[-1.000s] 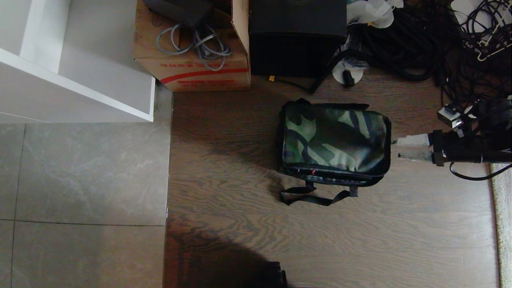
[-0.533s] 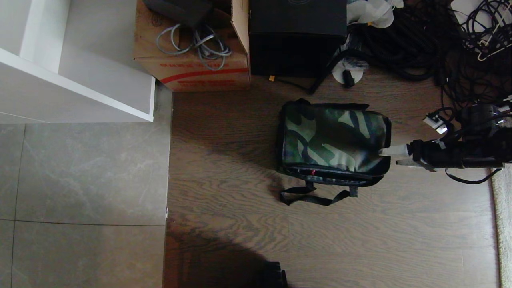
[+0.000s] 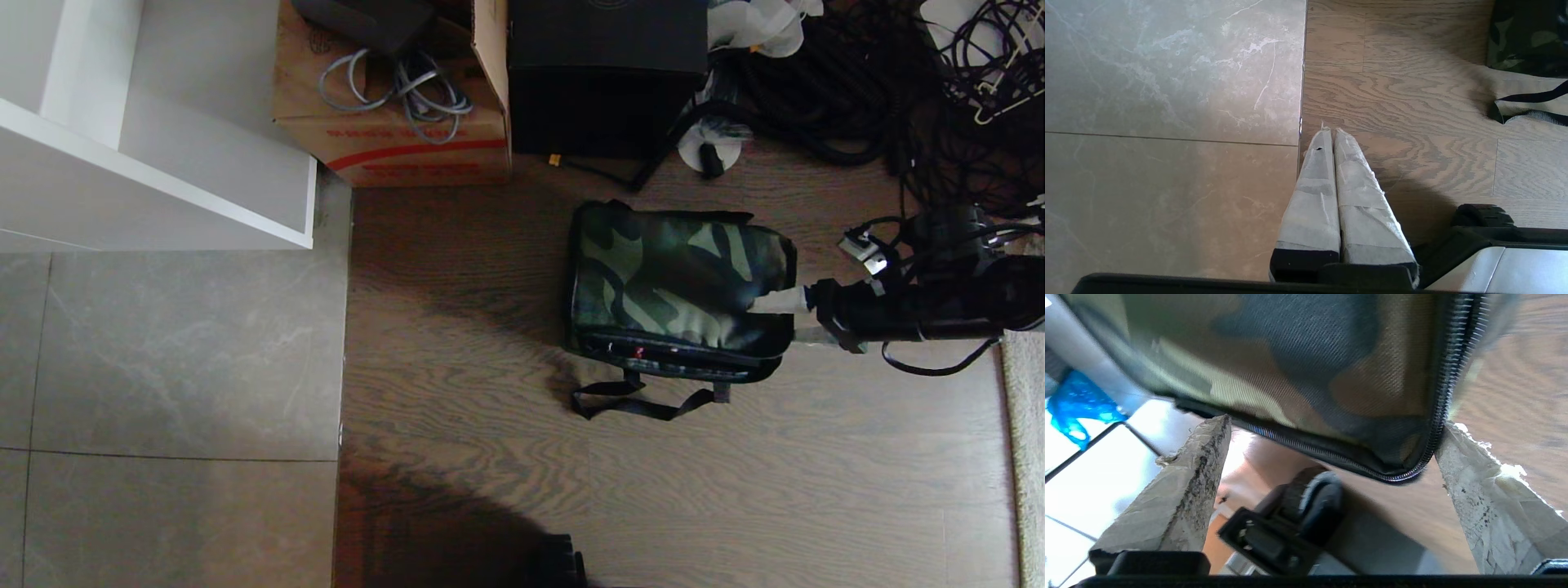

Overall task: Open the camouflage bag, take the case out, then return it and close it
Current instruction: Open the top of the storage box

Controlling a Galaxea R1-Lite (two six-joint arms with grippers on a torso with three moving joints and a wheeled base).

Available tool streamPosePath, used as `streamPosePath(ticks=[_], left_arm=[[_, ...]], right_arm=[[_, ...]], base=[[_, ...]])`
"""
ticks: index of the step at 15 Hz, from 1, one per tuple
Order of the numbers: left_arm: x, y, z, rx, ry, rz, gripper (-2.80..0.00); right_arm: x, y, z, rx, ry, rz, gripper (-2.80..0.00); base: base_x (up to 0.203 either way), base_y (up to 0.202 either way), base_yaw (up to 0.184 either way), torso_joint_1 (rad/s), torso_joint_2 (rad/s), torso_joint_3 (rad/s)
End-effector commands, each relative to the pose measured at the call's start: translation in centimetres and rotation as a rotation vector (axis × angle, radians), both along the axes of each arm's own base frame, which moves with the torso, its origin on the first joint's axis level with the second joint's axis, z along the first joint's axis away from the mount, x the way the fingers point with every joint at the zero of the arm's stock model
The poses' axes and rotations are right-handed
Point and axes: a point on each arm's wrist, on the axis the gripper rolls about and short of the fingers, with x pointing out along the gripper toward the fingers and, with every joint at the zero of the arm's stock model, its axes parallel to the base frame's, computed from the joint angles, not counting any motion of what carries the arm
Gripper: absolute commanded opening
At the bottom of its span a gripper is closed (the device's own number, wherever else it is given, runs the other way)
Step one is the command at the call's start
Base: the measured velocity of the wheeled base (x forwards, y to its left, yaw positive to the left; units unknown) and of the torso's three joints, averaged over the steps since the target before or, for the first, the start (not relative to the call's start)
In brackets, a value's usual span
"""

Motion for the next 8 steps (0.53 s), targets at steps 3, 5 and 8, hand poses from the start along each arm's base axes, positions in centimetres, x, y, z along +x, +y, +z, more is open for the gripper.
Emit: streamPosePath(ticks=[3,5,8], left_arm=[[0.0,0.0,0.0,0.000,0.001,0.000,-2.80],[0.0,0.0,0.0,0.000,0.000,0.001,-2.80],[0.0,0.0,0.0,0.000,0.000,0.000,-2.80]], right_arm=[[-0.5,1.8,1.9,0.098,0.035,-0.018,0.00],[-0.4,1.9,2.9,0.158,0.045,-0.051,0.00],[-0.2,1.9,2.9,0.153,0.029,-0.051,-2.80]], base=[[0.000,0.000,0.000,0.000,0.00,0.000],[0.000,0.000,0.000,0.000,0.00,0.000],[0.000,0.000,0.000,0.000,0.00,0.000]])
